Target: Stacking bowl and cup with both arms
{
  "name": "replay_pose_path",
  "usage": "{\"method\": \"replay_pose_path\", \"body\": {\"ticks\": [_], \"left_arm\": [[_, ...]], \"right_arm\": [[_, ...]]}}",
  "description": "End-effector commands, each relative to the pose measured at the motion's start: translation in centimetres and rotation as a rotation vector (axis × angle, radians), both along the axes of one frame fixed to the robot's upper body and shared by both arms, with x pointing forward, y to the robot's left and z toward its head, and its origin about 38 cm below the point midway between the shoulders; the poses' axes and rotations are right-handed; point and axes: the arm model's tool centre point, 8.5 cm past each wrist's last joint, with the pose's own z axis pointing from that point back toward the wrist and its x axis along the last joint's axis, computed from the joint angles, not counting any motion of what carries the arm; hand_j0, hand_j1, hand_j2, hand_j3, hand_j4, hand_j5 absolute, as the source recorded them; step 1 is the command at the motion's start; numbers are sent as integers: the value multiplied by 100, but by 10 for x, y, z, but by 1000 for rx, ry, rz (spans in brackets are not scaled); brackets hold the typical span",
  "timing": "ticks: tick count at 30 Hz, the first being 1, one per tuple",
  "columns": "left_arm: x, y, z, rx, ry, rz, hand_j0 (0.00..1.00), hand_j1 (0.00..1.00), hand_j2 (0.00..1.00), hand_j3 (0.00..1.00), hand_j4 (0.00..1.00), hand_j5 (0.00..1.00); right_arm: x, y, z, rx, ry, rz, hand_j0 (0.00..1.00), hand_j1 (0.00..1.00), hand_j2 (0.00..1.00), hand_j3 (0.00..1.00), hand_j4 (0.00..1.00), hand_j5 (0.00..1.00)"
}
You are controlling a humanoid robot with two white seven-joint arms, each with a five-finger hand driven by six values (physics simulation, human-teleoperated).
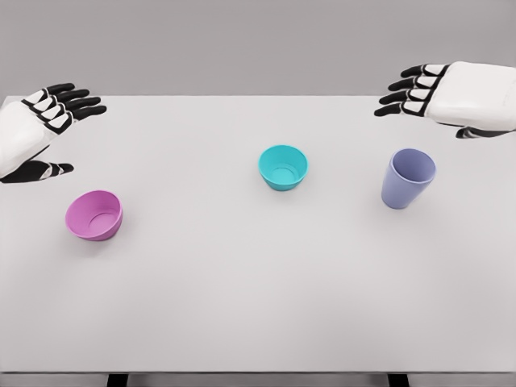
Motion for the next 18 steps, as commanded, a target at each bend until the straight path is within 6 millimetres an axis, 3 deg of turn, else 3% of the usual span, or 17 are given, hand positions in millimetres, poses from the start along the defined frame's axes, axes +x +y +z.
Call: {"method": "replay_pose_path", "body": {"ticks": [1,4,7,9,11,14,18], "left_arm": [[0,0,1,-6,-1,0,100,100,100,100,100,100],[0,1,0,-5,1,1,100,100,100,100,100,100],[3,0,7,-11,-8,0,100,100,100,100,100,100],[4,6,13,33,30,14,99,99,99,99,99,99],[-2,24,24,158,207,21,99,99,99,99,99,99],[-20,21,19,343,516,-68,100,100,100,100,100,100],[-21,9,41,267,491,-124,100,100,100,100,100,100]], "right_arm": [[0,1,0,9,0,1,100,100,100,100,100,100],[4,18,1,64,-12,42,100,100,100,100,100,100],[2,5,18,76,-51,13,100,100,100,100,100,100],[2,1,18,83,-41,4,100,100,100,100,100,100],[2,-6,13,74,-24,-15,100,100,100,100,100,100],[4,-20,16,57,-23,-56,100,100,100,100,100,100],[4,-26,14,46,-14,-75,100,100,100,100,100,100]]}}
